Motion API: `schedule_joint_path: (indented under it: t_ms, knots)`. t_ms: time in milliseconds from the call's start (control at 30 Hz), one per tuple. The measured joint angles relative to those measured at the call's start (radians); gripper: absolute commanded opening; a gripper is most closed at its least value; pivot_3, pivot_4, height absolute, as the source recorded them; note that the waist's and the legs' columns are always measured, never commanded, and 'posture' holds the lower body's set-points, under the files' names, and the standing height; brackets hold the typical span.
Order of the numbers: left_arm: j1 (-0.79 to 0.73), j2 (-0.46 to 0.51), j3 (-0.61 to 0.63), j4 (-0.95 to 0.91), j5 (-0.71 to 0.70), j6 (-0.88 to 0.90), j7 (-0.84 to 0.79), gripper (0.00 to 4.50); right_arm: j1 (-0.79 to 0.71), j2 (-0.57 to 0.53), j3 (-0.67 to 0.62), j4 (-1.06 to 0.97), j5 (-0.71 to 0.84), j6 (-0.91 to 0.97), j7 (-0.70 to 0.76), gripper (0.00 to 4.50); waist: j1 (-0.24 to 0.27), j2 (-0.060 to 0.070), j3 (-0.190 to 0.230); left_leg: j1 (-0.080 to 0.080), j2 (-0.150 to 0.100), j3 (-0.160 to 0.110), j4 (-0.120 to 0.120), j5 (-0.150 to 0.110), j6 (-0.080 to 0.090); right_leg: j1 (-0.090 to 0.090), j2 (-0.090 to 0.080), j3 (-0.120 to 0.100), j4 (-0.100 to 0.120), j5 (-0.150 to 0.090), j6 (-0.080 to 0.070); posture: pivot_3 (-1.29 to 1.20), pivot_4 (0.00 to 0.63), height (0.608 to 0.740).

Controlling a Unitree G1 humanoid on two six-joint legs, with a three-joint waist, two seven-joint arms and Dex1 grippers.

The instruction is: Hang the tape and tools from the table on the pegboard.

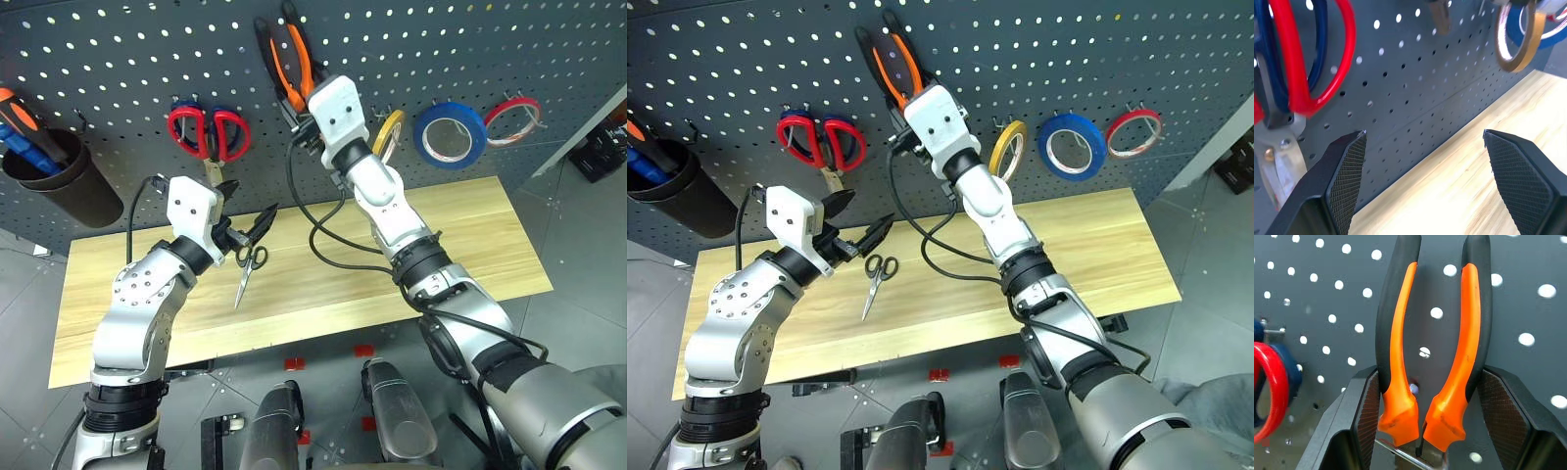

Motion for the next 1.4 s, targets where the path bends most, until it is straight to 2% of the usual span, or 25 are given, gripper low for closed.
schedule_joint_path:
  t_ms: [67,133,167,233,267,333,500,700,867,1067,1400]
  knots:
    - [0.004,-0.004,-0.001,0.005,0.013,-0.004,0.008,4.01,0.024,0.0,0.0,-0.05,0.001,0.029,0.007,2.69,0.0,0.0,0.0,0.0,0.0,0.0,0.0,0.0,0.0,0.0,0.0,0.0,0.0,0.0,0.0,-0.17,0.312,0.74]
    - [0.012,-0.008,-0.002,0.012,0.022,-0.009,0.011,4.01,0.046,0.0,0.0,-0.096,0.005,0.056,0.013,3.41,0.0,0.0,0.0,0.0,0.0,0.0,0.0,0.0,0.0,0.0,0.0,0.0,0.0,0.0,0.0,-0.17,0.312,0.74]
    - [0.015,-0.009,-0.004,0.025,0.032,-0.016,0.015,4.01,0.064,-0.001,-0.001,-0.131,0.012,0.078,0.021,3.54,0.0,0.0,0.0,0.0,0.0,0.0,0.0,0.0,0.0,0.0,0.0,0.0,0.0,0.0,0.0,-0.17,0.312,0.74]
    - [0.029,-0.009,-0.009,0.044,0.052,-0.017,0.026,4.01,0.101,-0.005,-0.001,-0.193,0.028,0.128,0.041,4.22,0.001,0.0,0.0,0.0,0.0,0.0,0.0,0.0,0.0,0.0,0.0,0.0,0.0,0.0,0.0,-0.17,0.312,0.74]
    - [0.039,-0.009,-0.016,0.053,0.064,-0.017,0.032,4.18,0.13,-0.013,-0.001,-0.245,0.033,0.171,0.059,4.5,0.002,0.0,0.0,0.0,0.0,0.0,0.0,0.0,0.0,0.0,0.0,0.0,0.0,0.0,0.0,-0.17,0.312,0.74]
    - [0.05,-0.009,-0.027,0.073,0.08,-0.016,0.034,4.48,0.176,-0.032,-0.001,-0.327,0.051,0.255,0.094,4.5,0.005,0.0,0.0,0.0,0.0,0.0,0.0,0.0,0.0,0.0,0.0,0.0,0.0,0.0,0.0,-0.19,0.309,0.74]
    - [0.063,-0.009,-0.049,0.082,0.11,0.006,0.043,4.48,0.289,-0.095,-0.002,-0.577,0.116,0.512,0.191,4.5,0.006,0.0,0.0,0.0,0.0,0.0,0.0,0.0,0.0,0.0,0.0,0.0,0.0,0.0,0.0,-0.19,0.309,0.74]
    - [0.081,0.027,-0.093,0.1,0.168,0.199,0.077,4.48,0.508,-0.218,0.037,-0.954,0.327,0.924,0.396,4.5,0.009,0.0,0.0,0.0,0.0,-0.001,0.0,0.0,0.001,0.0,0.0,0.0,0.0,0.0,0.0,-0.19,0.321,0.74]
    - [0.069,0.04,-0.136,0.165,0.224,0.307,0.103,4.48,0.635,-0.384,0.164,-1.186,0.474,1.202,0.559,4.5,0.022,0.0,0.0,0.0,-0.001,-0.001,0.0,-0.002,0.004,0.0,0.0,0.001,-0.003,0.0,0.0,-0.19,0.325,0.74]
    - [-0.003,0.023,-0.183,0.276,0.255,0.356,0.113,4.48,0.638,-0.421,0.198,-1.242,0.543,1.304,0.601,4.5,0.053,-0.001,0.0,0.0,-0.001,-0.002,0.001,-0.002,0.004,0.001,0.0,0.0,-0.004,0.0,0.0,-0.19,0.33,0.74]
    - [-0.146,-0.065,-0.227,0.516,0.263,0.342,0.101,4.48,0.63,-0.425,0.205,-1.254,0.57,1.336,0.603,4.5,0.058,-0.001,-0.001,0.0,-0.002,-0.002,0.002,-0.002,0.003,0.001,-0.002,-0.001,-0.003,0.0,0.0,-0.21,0.338,0.74]
